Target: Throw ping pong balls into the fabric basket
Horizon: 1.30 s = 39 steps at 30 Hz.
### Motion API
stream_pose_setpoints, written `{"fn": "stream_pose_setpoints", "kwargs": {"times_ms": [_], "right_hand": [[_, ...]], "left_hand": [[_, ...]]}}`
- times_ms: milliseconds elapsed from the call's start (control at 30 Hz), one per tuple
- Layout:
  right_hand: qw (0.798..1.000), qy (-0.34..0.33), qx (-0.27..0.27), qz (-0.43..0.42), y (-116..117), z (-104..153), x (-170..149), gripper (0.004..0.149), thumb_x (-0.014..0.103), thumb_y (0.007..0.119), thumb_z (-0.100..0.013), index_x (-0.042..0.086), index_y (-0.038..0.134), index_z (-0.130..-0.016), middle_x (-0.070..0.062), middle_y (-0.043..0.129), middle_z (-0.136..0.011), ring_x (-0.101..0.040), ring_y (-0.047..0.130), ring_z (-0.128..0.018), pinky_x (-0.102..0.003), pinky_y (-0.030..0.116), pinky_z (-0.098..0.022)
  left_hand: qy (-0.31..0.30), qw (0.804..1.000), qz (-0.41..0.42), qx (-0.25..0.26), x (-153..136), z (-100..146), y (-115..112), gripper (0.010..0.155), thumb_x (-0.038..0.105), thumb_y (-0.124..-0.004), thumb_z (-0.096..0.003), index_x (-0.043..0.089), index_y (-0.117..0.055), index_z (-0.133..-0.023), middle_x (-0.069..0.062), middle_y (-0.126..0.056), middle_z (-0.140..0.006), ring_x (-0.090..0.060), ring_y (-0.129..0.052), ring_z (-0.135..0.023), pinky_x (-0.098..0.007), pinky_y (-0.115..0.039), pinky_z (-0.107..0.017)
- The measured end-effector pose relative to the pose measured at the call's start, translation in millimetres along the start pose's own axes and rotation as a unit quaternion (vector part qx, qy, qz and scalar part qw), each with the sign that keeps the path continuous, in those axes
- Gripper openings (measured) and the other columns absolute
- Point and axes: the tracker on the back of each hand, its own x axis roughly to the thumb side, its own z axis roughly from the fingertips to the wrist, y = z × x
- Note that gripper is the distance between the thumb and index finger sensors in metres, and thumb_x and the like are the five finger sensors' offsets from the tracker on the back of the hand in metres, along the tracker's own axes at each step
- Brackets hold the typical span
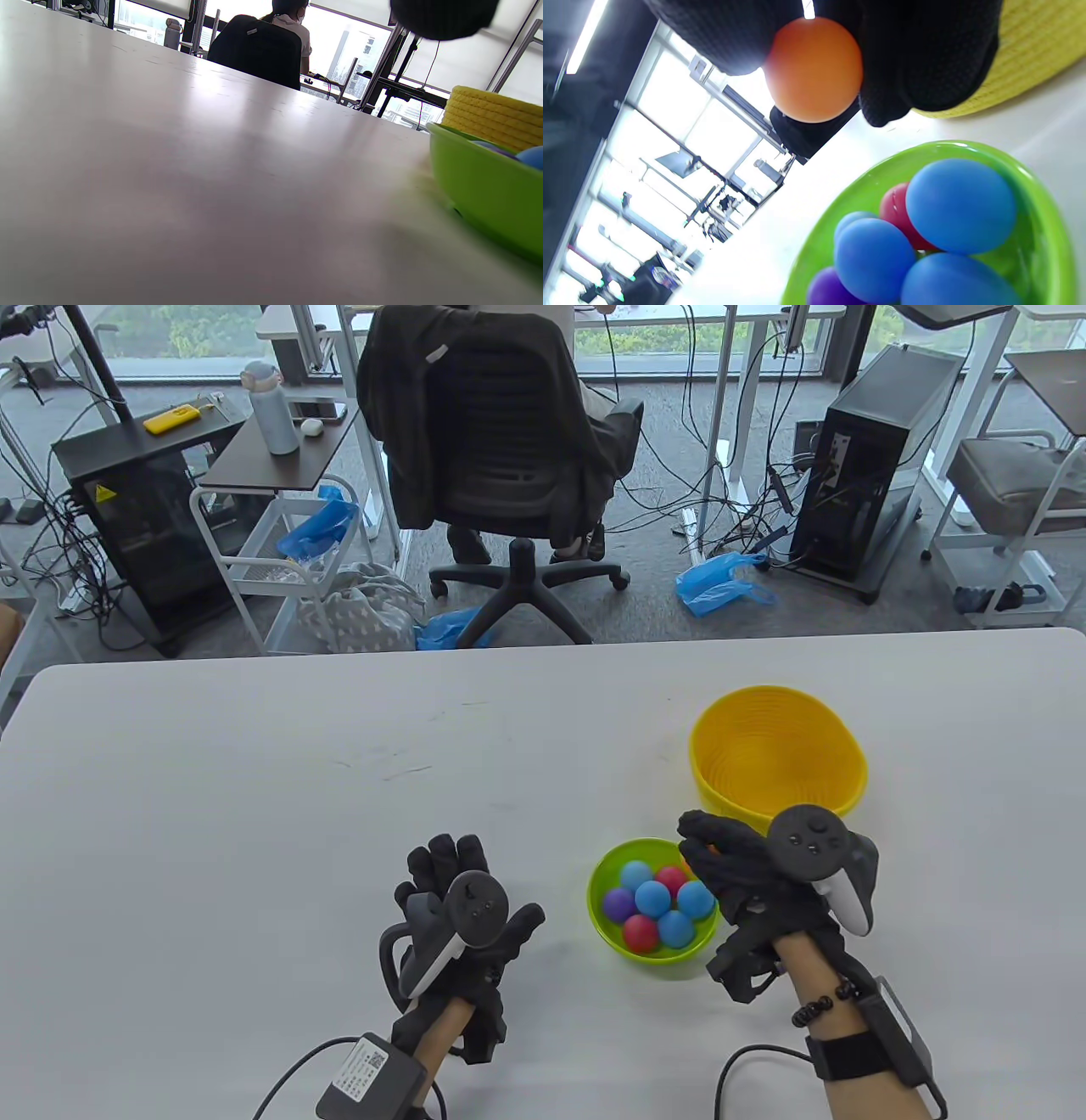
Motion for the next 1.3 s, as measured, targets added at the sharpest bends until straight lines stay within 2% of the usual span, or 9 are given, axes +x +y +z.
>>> {"fn": "stream_pose_setpoints", "kwargs": {"times_ms": [200, 333, 433, 500, 600, 867, 1000, 1133, 1300], "right_hand": [[0.979, 0.054, -0.009, -0.199, -21.6, -2.9, -38.2, 0.053, 0.036, 0.077, -0.058, 0.010, 0.068, -0.104, -0.029, 0.075, -0.099, -0.043, 0.096, -0.068, -0.049, 0.089, -0.047], [0.949, 0.046, 0.014, -0.311, -27.6, -8.7, -57.4, 0.074, 0.040, 0.071, -0.062, 0.002, 0.035, -0.114, -0.034, 0.054, -0.107, -0.044, 0.083, -0.085, -0.048, 0.082, -0.062], [0.914, 0.018, 0.006, -0.405, -34.5, -11.4, -66.2, 0.086, 0.043, 0.064, -0.064, -0.007, 0.011, -0.109, -0.042, 0.037, -0.107, -0.047, 0.070, -0.094, -0.050, 0.074, -0.069], [0.898, 0.013, -0.021, -0.439, -39.2, -11.0, -70.5, 0.089, 0.043, 0.062, -0.065, -0.012, 0.004, -0.104, -0.046, 0.031, -0.105, -0.047, 0.068, -0.096, -0.050, 0.073, -0.069], [0.897, 0.006, -0.063, -0.437, -46.3, -6.8, -75.5, 0.088, 0.044, 0.060, -0.065, -0.009, 0.004, -0.105, -0.043, 0.032, -0.106, -0.046, 0.068, -0.096, -0.049, 0.073, -0.070], [0.962, -0.065, -0.127, -0.235, -41.5, 6.5, -40.8, 0.070, 0.045, 0.070, -0.061, 0.007, 0.040, -0.113, -0.030, 0.051, -0.110, -0.049, 0.076, -0.089, -0.055, 0.074, -0.065], [0.984, -0.133, -0.097, -0.060, -19.1, 11.5, -10.8, 0.069, 0.044, 0.077, -0.057, 0.008, 0.051, -0.111, -0.028, 0.058, -0.109, -0.051, 0.077, -0.088, -0.058, 0.074, -0.063], [0.978, -0.176, -0.021, 0.108, 14.3, 15.0, 14.1, 0.072, 0.044, 0.081, -0.054, 0.010, 0.054, -0.111, -0.026, 0.060, -0.111, -0.055, 0.072, -0.091, -0.062, 0.069, -0.065], [0.936, -0.169, 0.077, 0.298, 56.6, 14.3, 26.7, 0.075, 0.045, 0.084, -0.052, 0.012, 0.054, -0.112, -0.024, 0.061, -0.112, -0.056, 0.063, -0.096, -0.064, 0.061, -0.070]], "left_hand": [[0.006, 1.000, 0.011, -0.005, -1.2, 0.9, -0.3, 0.104, 0.061, -0.072, -0.0467, 0.008, -0.012, -0.113, -0.026, -0.001, -0.117, -0.056, -0.005, -0.105, -0.076, -0.017, -0.072], [0.004, 1.000, 0.011, -0.008, -0.7, 0.6, -3.2, 0.104, 0.061, -0.072, -0.0467, 0.007, -0.013, -0.113, -0.026, -0.001, -0.117, -0.057, -0.006, -0.105, -0.076, -0.018, -0.072], [0.003, 1.000, 0.009, -0.008, -0.1, 0.5, -4.2, 0.104, 0.061, -0.071, -0.0468, 0.007, -0.012, -0.113, -0.026, -0.002, -0.117, -0.057, -0.006, -0.105, -0.076, -0.018, -0.073], [0.002, 1.000, 0.009, -0.008, 0.0, 0.4, -4.1, 0.104, 0.061, -0.071, -0.0469, 0.007, -0.012, -0.113, -0.026, -0.002, -0.117, -0.057, -0.006, -0.105, -0.076, -0.018, -0.073], [0.002, 1.000, 0.009, -0.009, 0.0, 0.4, -4.3, 0.104, 0.061, -0.072, -0.0468, 0.007, -0.012, -0.113, -0.026, -0.002, -0.117, -0.056, -0.006, -0.105, -0.076, -0.018, -0.073], [0.000, 1.000, 0.012, -0.007, -0.1, 0.8, -4.4, 0.104, 0.061, -0.072, -0.0467, 0.007, -0.013, -0.113, -0.026, -0.002, -0.117, -0.057, -0.006, -0.105, -0.076, -0.018, -0.073], [0.000, 1.000, 0.015, -0.007, -0.6, 0.9, -4.2, 0.104, 0.061, -0.072, -0.0468, 0.007, -0.013, -0.113, -0.026, -0.002, -0.117, -0.057, -0.006, -0.105, -0.076, -0.018, -0.073], [-0.001, 1.000, 0.018, -0.005, -1.1, 1.2, -3.6, 0.104, 0.061, -0.072, -0.0467, 0.007, -0.012, -0.113, -0.026, -0.002, -0.117, -0.057, -0.006, -0.105, -0.076, -0.018, -0.073], [-0.003, 1.000, 0.020, -0.002, -1.5, 1.6, -3.0, 0.104, 0.061, -0.072, -0.0467, 0.007, -0.012, -0.113, -0.026, -0.002, -0.117, -0.057, -0.006, -0.105, -0.076, -0.018, -0.073]]}}
